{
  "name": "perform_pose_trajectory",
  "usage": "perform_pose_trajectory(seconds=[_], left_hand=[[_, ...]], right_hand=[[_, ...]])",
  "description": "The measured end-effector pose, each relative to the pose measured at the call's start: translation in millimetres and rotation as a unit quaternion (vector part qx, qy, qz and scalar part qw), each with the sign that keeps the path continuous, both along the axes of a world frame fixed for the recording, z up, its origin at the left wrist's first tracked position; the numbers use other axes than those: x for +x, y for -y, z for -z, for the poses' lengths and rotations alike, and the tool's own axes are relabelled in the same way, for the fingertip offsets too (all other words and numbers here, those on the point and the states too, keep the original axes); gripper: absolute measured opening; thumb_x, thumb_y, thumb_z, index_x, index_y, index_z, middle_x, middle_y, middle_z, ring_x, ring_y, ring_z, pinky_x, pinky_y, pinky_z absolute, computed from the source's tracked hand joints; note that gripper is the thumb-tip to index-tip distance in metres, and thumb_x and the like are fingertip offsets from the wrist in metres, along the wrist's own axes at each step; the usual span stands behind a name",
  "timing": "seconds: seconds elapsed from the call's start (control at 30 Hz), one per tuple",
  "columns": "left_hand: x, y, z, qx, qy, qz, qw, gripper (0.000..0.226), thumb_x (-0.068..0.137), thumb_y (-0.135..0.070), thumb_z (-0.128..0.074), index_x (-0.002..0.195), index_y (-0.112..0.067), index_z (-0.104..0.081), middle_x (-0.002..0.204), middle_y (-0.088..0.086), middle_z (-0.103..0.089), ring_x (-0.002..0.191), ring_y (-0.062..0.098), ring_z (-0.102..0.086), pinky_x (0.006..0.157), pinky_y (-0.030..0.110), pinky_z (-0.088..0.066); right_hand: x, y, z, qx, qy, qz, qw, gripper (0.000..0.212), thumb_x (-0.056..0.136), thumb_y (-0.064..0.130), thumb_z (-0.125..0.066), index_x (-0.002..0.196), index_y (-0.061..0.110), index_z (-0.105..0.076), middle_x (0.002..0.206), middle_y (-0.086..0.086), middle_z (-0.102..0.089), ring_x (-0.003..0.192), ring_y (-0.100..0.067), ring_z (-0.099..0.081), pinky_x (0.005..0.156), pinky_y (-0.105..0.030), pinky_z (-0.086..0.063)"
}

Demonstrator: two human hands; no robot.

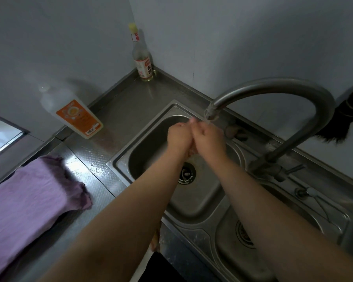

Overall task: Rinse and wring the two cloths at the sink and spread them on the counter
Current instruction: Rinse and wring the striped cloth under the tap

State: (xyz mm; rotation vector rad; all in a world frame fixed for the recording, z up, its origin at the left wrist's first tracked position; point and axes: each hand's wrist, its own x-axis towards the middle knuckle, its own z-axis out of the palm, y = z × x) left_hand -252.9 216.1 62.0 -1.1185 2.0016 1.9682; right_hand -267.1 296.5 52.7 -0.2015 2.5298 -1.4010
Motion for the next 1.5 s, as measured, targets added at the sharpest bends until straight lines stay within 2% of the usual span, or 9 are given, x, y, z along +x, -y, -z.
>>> perform_pose_trajectory(seconds=[0.13, 0.53, 0.7, 0.8, 0.93, 1.07, 1.17, 1.37, 1.5], left_hand=[[0, -28, 3, 0.042, -0.017, -0.012, 0.999, 0.036, 0.096, -0.031, -0.056, 0.066, -0.012, -0.058, 0.052, 0.006, -0.055, 0.049, 0.022, -0.053, 0.049, 0.027, -0.043], [-10, -14, -16, 0.091, 0.041, -0.046, 0.994, 0.034, 0.100, -0.036, -0.046, 0.084, -0.009, -0.060, 0.057, 0.000, -0.053, 0.033, 0.006, -0.049, 0.035, 0.016, -0.041], [-5, -36, -13, 0.093, 0.055, -0.031, 0.994, 0.034, 0.099, -0.031, -0.049, 0.073, -0.011, -0.059, 0.058, 0.003, -0.054, 0.046, 0.013, -0.051, 0.047, 0.023, -0.044], [-11, -23, -17, 0.124, 0.035, -0.076, 0.989, 0.029, 0.096, -0.033, -0.054, 0.079, -0.011, -0.061, 0.062, 0.002, -0.058, 0.052, 0.013, -0.054, 0.053, 0.025, -0.047], [-3, -6, -16, 0.172, 0.013, 0.045, 0.984, 0.052, 0.098, -0.053, -0.042, 0.064, -0.015, -0.053, 0.052, -0.001, -0.048, 0.044, 0.011, -0.044, 0.044, 0.022, -0.038], [13, 10, -3, 0.286, -0.052, 0.122, 0.949, 0.053, 0.095, -0.049, -0.048, 0.119, -0.003, -0.059, 0.108, 0.017, -0.065, 0.099, 0.026, -0.066, 0.091, 0.037, -0.053], [19, 32, 2, 0.283, -0.098, 0.119, 0.947, 0.046, 0.089, -0.020, -0.065, 0.131, -0.009, -0.050, 0.122, 0.019, -0.063, 0.106, 0.029, -0.066, 0.087, 0.038, -0.054], [18, 48, -4, 0.244, -0.129, 0.085, 0.957, 0.054, 0.090, 0.002, -0.057, 0.140, -0.014, -0.045, 0.115, 0.014, -0.064, 0.102, 0.026, -0.065, 0.092, 0.041, -0.052], [16, 52, -11, 0.221, -0.136, 0.087, 0.962, 0.063, 0.090, 0.007, -0.055, 0.144, -0.020, -0.039, 0.119, 0.016, -0.060, 0.111, 0.032, -0.060, 0.094, 0.047, -0.051]], right_hand=[[-18, -11, 1, -0.105, 0.088, 0.127, 0.982, 0.036, 0.100, 0.019, -0.042, 0.065, 0.019, -0.046, 0.064, 0.002, -0.050, 0.058, -0.010, -0.049, 0.066, -0.030, -0.046], [1, 6, -8, -0.067, 0.058, 0.082, 0.993, 0.043, 0.099, 0.040, -0.042, 0.071, 0.012, -0.056, 0.057, 0.000, -0.052, 0.049, -0.014, -0.053, 0.049, -0.026, -0.043], [-31, -16, -10, -0.057, 0.075, 0.146, 0.985, 0.032, 0.097, 0.022, -0.047, 0.067, 0.013, -0.055, 0.064, -0.003, -0.055, 0.060, -0.014, -0.052, 0.065, -0.031, -0.043], [-12, -5, -17, -0.077, 0.075, 0.112, 0.988, 0.027, 0.097, 0.027, -0.051, 0.077, 0.012, -0.059, 0.065, 0.001, -0.057, 0.051, 0.000, -0.056, 0.054, -0.012, -0.045], [-1, 5, -22, -0.080, 0.025, 0.084, 0.993, 0.038, 0.095, 0.044, -0.051, 0.069, 0.017, -0.057, 0.057, -0.003, -0.059, 0.049, -0.014, -0.058, 0.053, -0.027, -0.050], [-30, -27, -11, -0.032, 0.099, 0.103, 0.989, 0.038, 0.094, 0.044, -0.051, 0.088, 0.010, -0.065, 0.079, -0.009, -0.066, 0.075, -0.024, -0.065, 0.062, -0.027, -0.050], [-37, -43, -6, -0.198, 0.290, 0.095, 0.932, 0.050, 0.088, 0.056, -0.056, 0.109, 0.011, -0.066, 0.095, -0.013, -0.069, 0.083, -0.019, -0.069, 0.062, -0.025, -0.053], [-21, -57, -4, -0.333, 0.433, -0.090, 0.833, 0.042, 0.091, -0.008, -0.041, 0.130, 0.002, -0.052, 0.124, -0.022, -0.061, 0.113, -0.031, -0.061, 0.093, -0.040, -0.054], [-14, -56, -5, -0.293, 0.405, -0.137, 0.855, 0.062, 0.084, -0.021, -0.036, 0.136, 0.012, -0.045, 0.126, -0.022, -0.059, 0.110, -0.035, -0.064, 0.089, -0.043, -0.056]])
